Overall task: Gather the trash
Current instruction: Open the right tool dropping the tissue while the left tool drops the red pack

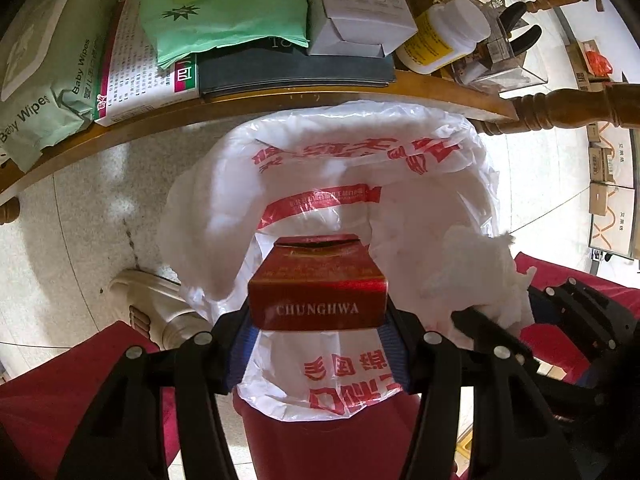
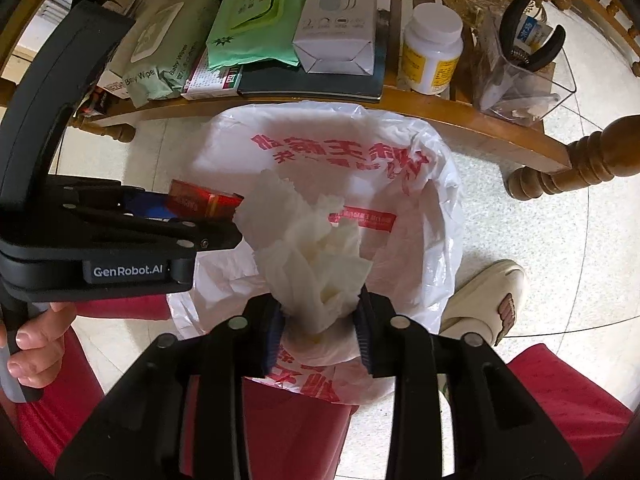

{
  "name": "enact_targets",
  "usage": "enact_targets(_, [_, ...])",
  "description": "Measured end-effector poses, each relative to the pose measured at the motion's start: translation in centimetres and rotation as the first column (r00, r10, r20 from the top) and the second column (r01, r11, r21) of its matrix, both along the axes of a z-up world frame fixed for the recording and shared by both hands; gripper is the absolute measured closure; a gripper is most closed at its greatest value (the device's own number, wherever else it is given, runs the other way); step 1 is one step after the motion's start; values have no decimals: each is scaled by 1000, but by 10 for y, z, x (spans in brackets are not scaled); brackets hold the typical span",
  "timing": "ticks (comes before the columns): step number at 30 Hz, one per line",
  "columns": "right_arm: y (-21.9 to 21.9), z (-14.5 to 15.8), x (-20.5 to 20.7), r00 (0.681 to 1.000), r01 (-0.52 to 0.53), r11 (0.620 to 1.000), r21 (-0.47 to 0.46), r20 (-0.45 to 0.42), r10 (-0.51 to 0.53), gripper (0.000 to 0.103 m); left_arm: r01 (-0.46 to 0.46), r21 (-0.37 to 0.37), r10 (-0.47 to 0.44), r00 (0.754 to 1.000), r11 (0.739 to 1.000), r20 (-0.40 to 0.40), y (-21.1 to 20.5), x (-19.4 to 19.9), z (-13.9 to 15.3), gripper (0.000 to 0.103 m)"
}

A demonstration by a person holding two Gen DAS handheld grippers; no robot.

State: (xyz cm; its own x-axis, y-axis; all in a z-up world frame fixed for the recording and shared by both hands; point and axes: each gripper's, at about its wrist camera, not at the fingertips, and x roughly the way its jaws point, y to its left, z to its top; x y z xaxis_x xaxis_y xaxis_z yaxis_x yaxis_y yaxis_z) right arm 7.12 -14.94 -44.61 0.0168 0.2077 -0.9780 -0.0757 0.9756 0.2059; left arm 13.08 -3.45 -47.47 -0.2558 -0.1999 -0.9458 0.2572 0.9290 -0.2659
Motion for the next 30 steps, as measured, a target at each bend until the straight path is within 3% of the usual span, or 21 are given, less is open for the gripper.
enact_targets(4, [2,0,0,1000,-10,1000,-14,9,10,56,15,14,-15,1000,1000,8,-1,-1,0,46])
enact_targets(5, [2,1,0,1000,-9,1000,-16,11,9,52,23,21,-23,1000,1000,11,-1,-1,1,38])
enact_targets(7, [1,0,1,1000,-4,1000,-15,10,4,51,34,33,-35,999,999,28,-2,-2,2,32])
enact_targets(13, [-1,0,3,1000,5,1000,-11,9,-5,51,44,43,-45,998,998,35,-1,-2,4,31])
enact_targets(17, [0,4,5,1000,8,1000,5,24,-8,27,34,49,-36,999,998,41,2,-1,6,31])
enact_targets(30, [5,8,5,999,-2,1000,19,36,1,26,34,56,-37,997,998,61,2,-2,13,24])
